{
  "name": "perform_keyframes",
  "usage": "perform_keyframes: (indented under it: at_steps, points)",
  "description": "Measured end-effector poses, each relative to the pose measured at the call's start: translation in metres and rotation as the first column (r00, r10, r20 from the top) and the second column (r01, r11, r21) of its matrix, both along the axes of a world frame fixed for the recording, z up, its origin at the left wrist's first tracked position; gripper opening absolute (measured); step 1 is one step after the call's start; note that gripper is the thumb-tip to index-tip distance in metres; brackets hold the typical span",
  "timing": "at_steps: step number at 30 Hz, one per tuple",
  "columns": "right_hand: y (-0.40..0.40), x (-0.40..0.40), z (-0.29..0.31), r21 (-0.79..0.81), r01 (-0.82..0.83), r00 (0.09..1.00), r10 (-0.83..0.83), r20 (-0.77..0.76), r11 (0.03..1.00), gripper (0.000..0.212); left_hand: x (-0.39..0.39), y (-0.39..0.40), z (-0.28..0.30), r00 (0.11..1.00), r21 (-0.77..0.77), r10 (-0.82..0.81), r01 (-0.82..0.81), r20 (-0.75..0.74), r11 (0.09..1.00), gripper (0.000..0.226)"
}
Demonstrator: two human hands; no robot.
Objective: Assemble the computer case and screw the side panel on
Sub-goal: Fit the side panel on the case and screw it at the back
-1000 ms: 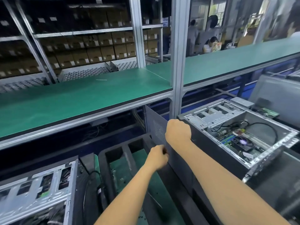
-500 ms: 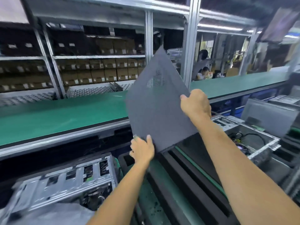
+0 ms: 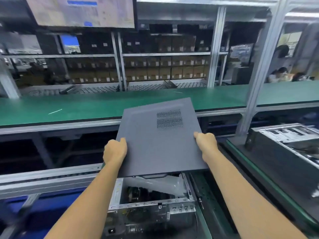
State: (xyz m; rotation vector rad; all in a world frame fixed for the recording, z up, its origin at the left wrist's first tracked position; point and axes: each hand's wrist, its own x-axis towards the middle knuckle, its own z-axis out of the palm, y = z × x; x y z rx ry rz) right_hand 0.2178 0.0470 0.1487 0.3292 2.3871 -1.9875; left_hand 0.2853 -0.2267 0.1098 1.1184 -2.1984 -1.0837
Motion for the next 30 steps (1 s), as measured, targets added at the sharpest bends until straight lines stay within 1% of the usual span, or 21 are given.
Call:
perform_keyframes:
  at_steps: [2, 5, 7, 9, 11, 17, 22, 26, 30]
  points:
    - [-0.011, 0.01, -0.023, 0.026, -0.047, 0.998, 0.046, 0.041, 0.999, 0.027, 0.026, -0.008, -0.019, 0.999, 0.02, 0.034, -0.034, 0.026, 0.999, 0.033]
    - [-0.018, 0.027, -0.058, 0.053, -0.094, 0.992, 0.088, 0.094, 0.994, 0.018, 0.057, -0.014, -0.043, 0.993, -0.036, 0.069, -0.066, 0.094, 0.997, 0.029]
    - [-0.021, 0.04, -0.079, 0.076, -0.096, 0.988, 0.086, 0.125, 0.992, 0.015, 0.073, -0.017, -0.056, 0.99, -0.071, 0.056, -0.047, 0.13, 0.996, 0.03]
    - [-0.025, 0.051, -0.095, 0.127, -0.077, 0.988, 0.058, 0.145, 0.989, 0.022, 0.083, -0.02, -0.067, 0.987, -0.074, 0.044, -0.033, 0.154, 0.997, 0.031]
    - [-0.029, 0.057, -0.101, 0.216, -0.053, 0.989, 0.021, 0.147, 0.975, 0.027, 0.086, -0.022, -0.073, 0.983, -0.077, 0.04, -0.027, 0.18, 0.997, 0.032]
    - [-0.037, 0.06, -0.104, 0.432, -0.055, 0.996, 0.02, 0.086, 0.9, 0.029, 0.076, -0.022, -0.069, 0.981, -0.078, 0.027, -0.012, 0.19, 0.997, 0.037]
    - [-0.041, 0.063, -0.114, 0.55, -0.088, 0.995, 0.051, 0.084, 0.831, 0.032, 0.073, -0.023, -0.073, 0.982, -0.07, -0.005, 0.018, 0.19, 0.997, 0.029]
    - [-0.049, 0.065, -0.119, 0.65, -0.069, 0.997, 0.067, 0.028, 0.757, 0.041, 0.074, -0.027, -0.081, 0.979, -0.085, 0.035, -0.019, 0.199, 0.996, 0.026]
    - [-0.052, 0.063, -0.126, 0.74, -0.005, 0.994, 0.087, -0.072, 0.673, 0.036, 0.071, -0.024, -0.08, 0.982, -0.105, 0.082, -0.065, 0.168, 0.992, 0.032]
